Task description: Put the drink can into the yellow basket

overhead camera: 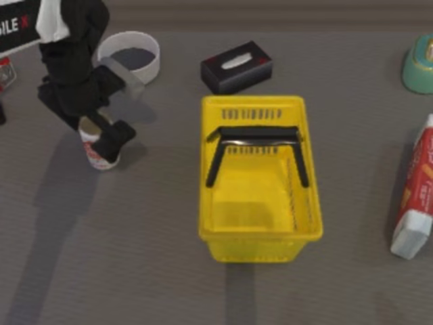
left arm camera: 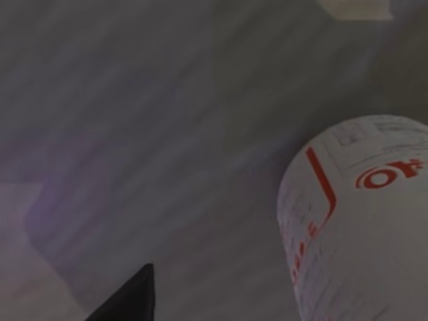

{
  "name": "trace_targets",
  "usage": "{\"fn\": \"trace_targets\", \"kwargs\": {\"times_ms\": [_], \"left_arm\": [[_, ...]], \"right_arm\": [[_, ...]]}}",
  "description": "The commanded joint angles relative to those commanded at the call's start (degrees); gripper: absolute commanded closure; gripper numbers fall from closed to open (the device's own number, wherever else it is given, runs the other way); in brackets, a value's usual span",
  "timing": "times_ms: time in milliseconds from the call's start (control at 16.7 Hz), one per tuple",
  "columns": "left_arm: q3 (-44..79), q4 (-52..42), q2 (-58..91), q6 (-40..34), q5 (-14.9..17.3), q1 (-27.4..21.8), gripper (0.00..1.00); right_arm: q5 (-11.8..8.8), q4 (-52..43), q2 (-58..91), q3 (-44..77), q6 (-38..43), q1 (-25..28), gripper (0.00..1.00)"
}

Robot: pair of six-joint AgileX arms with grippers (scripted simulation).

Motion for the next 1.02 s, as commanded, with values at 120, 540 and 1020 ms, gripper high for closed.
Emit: {"fn": "trace_targets", "kwargs": {"times_ms": [120,540,1020], "left_arm": [[0.00,0.00,0.00,0.00,0.00,0.00,0.08],[0.00,0.00,0.00,0.00,0.00,0.00,0.60],[0.00,0.00,0.00,0.00,0.00,0.00,1.00]], "right_arm": [[0.00,0.00,0.00,0.00,0.00,0.00,0.00],[0.00,0.00,0.00,0.00,0.00,0.00,0.00],[0.00,0.00,0.00,0.00,0.00,0.00,0.00]]}}
